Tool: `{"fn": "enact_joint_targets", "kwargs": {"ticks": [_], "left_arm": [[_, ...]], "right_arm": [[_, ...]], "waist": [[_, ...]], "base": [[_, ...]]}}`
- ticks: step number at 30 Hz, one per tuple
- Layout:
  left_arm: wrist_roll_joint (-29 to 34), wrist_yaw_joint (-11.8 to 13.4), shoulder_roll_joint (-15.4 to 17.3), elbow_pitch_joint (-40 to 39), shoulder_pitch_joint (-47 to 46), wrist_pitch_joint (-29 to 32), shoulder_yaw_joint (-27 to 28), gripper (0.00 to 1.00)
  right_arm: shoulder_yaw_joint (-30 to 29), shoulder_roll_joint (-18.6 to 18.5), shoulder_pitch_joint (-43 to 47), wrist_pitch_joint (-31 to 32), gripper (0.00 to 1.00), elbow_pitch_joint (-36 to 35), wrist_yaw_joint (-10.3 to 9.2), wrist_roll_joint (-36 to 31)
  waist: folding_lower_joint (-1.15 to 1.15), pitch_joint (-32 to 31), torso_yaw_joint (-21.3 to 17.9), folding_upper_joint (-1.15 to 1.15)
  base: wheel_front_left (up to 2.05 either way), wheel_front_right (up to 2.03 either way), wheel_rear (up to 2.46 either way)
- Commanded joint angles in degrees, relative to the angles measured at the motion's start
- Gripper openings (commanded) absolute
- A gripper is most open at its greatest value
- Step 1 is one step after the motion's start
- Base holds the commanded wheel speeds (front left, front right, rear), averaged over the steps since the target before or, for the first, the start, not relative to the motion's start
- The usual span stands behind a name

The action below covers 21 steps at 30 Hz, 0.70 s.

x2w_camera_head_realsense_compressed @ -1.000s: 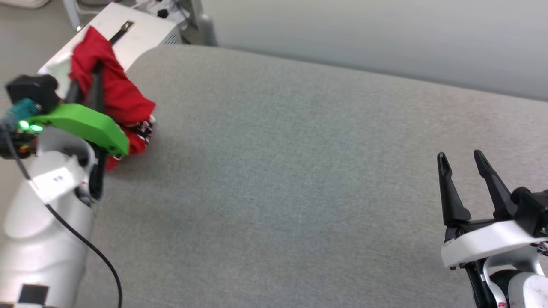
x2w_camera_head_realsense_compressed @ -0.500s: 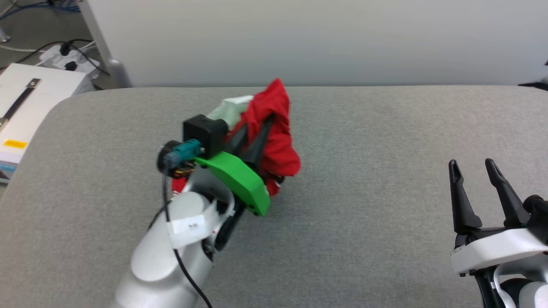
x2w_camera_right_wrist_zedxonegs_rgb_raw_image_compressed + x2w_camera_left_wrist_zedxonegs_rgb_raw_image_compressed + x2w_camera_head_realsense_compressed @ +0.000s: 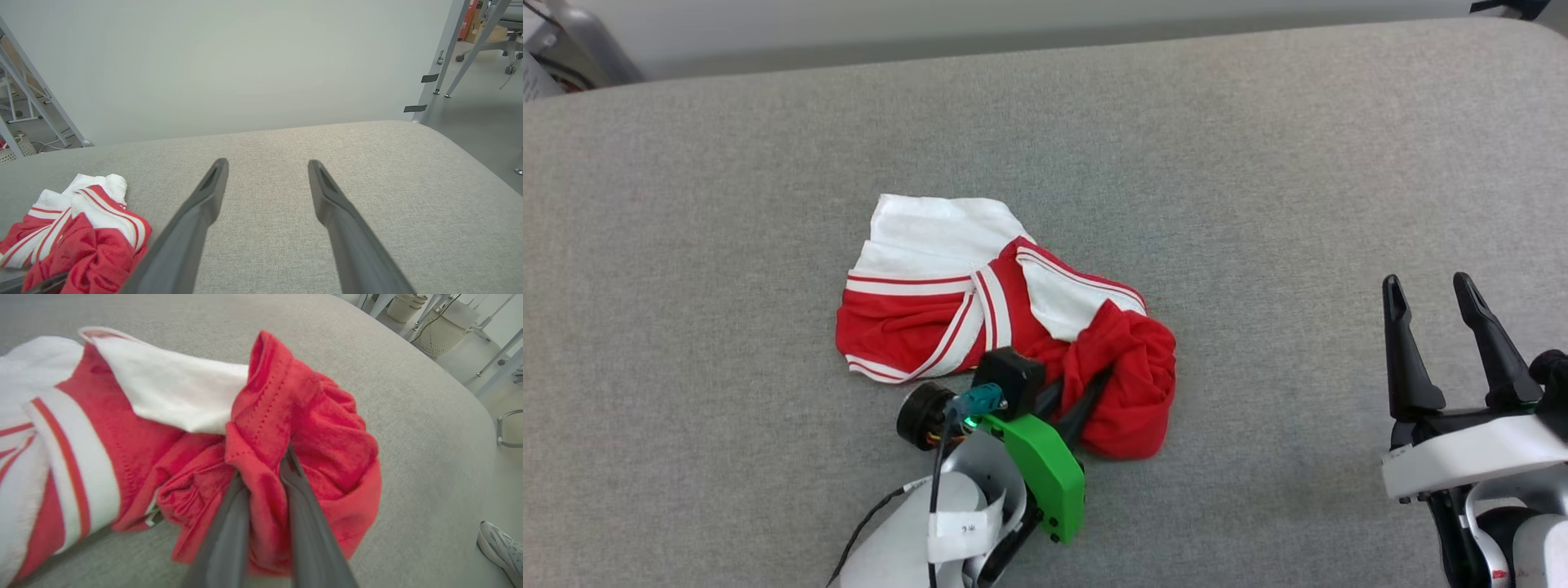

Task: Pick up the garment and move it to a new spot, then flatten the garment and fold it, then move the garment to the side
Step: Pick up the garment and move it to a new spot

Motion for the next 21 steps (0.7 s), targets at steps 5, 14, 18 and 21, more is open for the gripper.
{"fn": "enact_joint_targets", "kwargs": {"ticks": [5, 14, 18, 21], "left_arm": [[1.4, -0.9, -0.5, 1.5, 1.0, -3.1, -2.7, 1.00], [2.8, 1.4, 0.1, -2.1, 2.8, -10.4, -0.5, 1.00], [2.6, 3.7, 1.1, -5.5, 5.0, -11.1, 2.3, 1.00], [2.2, 6.1, 2.1, -7.5, 6.7, -11.3, 5.3, 1.00]], "right_arm": [[0.6, -0.2, -1.7, -0.5, 1.00, 1.6, -0.05, -0.8], [0.8, -0.2, 1.4, 1.0, 1.00, 3.6, -0.05, -2.0], [0.6, -0.2, 3.4, 1.9, 1.00, 3.4, -0.05, -2.3], [0.6, -0.2, 4.4, 2.4, 1.00, 3.0, -0.05, -2.6]], "waist": [[0.00, 0.6, 2.7, 0.00], [0.00, -8.5, 5.8, 0.00], [0.00, -11.2, 6.9, 0.00], [0.00, -12.5, 7.3, 0.00]], "base": [[0.00, 0.00, 0.00], [0.00, 0.00, 0.00], [0.00, 0.00, 0.00], [0.00, 0.00, 0.00]]}}
